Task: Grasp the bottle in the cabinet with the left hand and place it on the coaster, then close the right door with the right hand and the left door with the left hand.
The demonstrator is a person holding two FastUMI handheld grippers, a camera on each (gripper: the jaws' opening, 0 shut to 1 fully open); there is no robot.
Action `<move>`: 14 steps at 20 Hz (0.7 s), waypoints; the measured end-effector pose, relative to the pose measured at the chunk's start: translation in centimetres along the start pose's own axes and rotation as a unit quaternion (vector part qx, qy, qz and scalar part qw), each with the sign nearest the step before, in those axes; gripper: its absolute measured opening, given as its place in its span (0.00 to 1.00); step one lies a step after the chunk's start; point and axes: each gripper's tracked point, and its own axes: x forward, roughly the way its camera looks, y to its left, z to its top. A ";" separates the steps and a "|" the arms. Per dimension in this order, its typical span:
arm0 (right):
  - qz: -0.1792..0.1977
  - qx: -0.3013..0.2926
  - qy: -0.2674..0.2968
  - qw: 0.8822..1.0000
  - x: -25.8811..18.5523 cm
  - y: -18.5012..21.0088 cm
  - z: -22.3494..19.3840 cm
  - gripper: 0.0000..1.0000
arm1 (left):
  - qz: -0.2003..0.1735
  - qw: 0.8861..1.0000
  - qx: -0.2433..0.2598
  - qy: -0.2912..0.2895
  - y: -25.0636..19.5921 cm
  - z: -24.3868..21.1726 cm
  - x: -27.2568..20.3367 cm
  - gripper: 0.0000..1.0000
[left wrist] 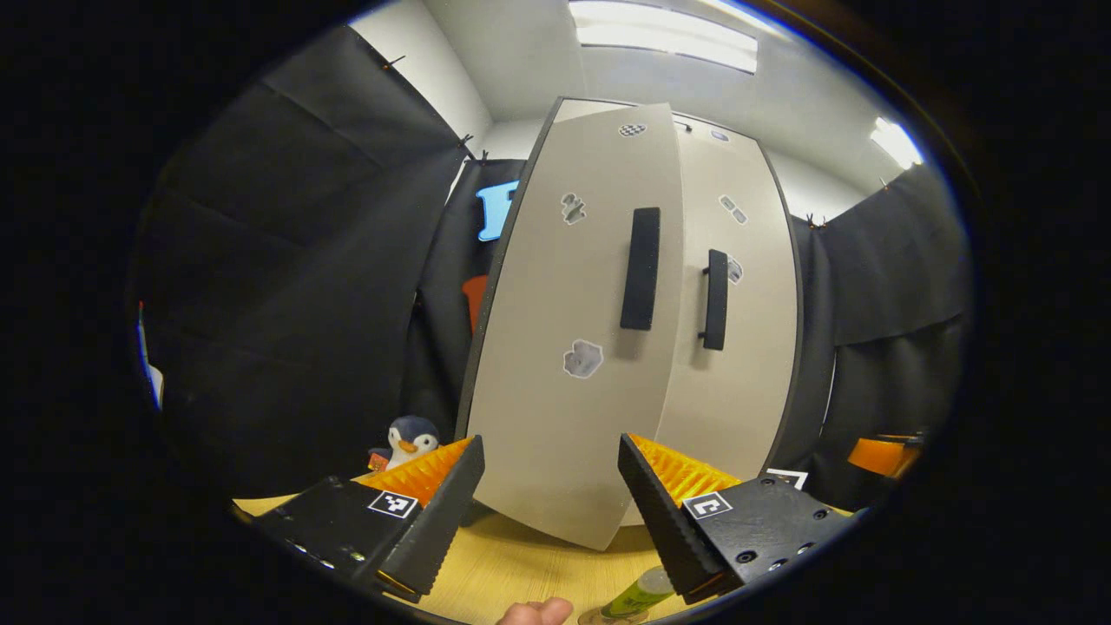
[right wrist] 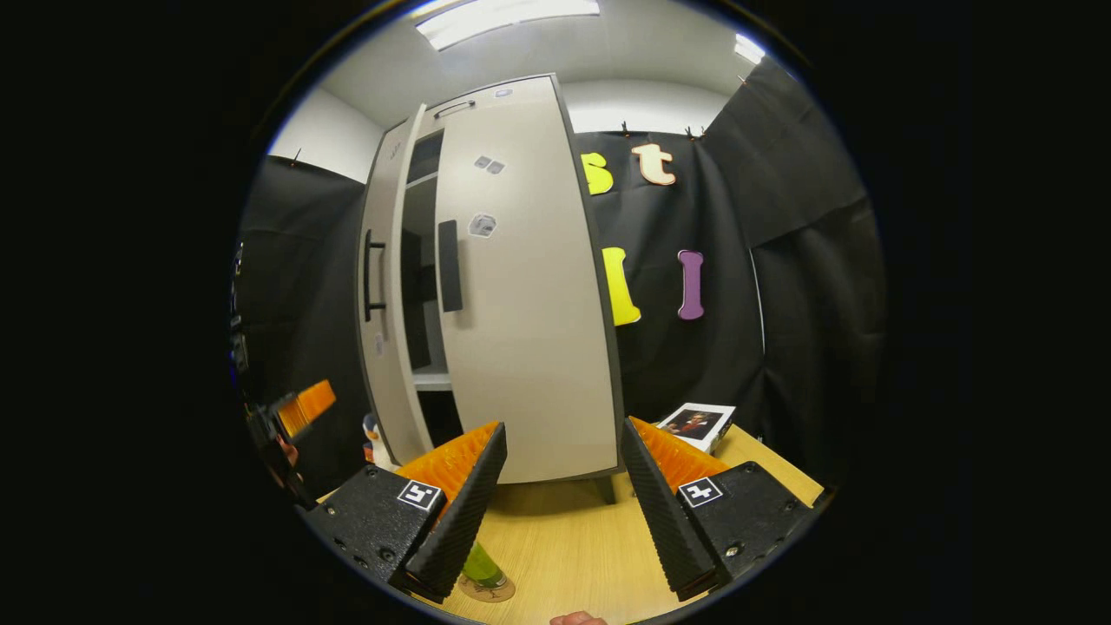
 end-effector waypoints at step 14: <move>0.003 -0.063 -0.026 0.998 -1.8 2.2 1.2 0.82 | -0.047 0.998 0.037 0.009 -5.2 -2.3 -1.9 0.95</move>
